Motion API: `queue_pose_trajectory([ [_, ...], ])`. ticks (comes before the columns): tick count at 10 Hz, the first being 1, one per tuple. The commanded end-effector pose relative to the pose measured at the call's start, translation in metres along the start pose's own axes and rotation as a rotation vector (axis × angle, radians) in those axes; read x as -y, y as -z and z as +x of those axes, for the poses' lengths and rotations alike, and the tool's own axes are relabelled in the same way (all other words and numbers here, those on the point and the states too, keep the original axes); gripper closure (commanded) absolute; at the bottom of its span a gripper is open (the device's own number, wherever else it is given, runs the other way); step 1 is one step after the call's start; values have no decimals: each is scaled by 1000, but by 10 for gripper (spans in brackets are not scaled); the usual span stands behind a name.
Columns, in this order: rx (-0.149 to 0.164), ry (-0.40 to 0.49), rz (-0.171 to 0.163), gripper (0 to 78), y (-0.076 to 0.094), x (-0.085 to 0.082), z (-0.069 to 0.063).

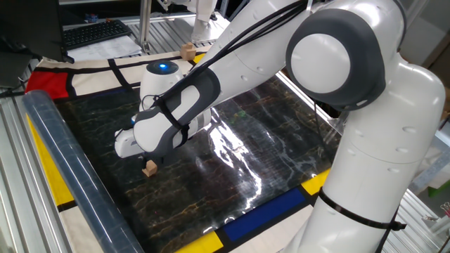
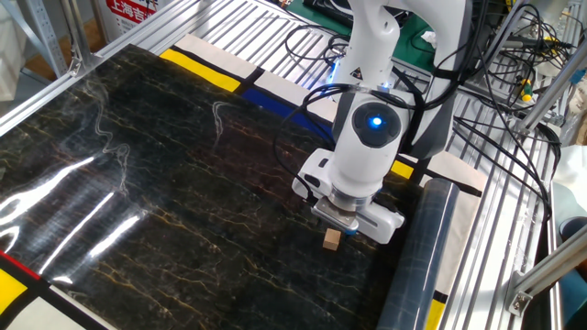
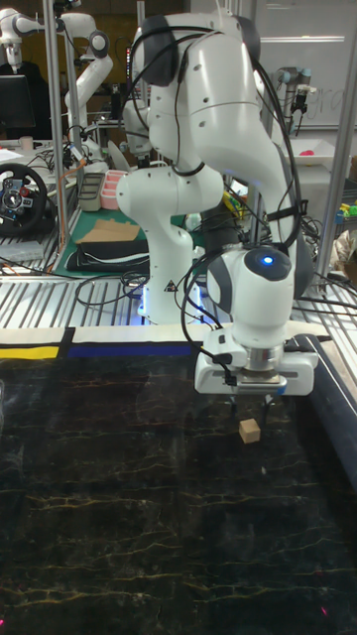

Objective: Hold a small block with the gripper and sweep it from left to right on the table

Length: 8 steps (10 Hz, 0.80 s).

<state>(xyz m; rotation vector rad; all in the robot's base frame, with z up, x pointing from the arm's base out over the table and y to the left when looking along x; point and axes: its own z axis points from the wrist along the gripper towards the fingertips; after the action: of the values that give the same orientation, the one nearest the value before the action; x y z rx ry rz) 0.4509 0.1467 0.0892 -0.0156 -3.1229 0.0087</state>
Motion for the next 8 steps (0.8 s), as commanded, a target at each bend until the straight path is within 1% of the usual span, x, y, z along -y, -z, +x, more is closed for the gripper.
queue_pose_trajectory([
  [1,3,-1,-6,1,2,0,-3],
  [7,3,-1,-6,1,2,0,-3],
  [8,-3,53,-10,1,52,23,-42],
])
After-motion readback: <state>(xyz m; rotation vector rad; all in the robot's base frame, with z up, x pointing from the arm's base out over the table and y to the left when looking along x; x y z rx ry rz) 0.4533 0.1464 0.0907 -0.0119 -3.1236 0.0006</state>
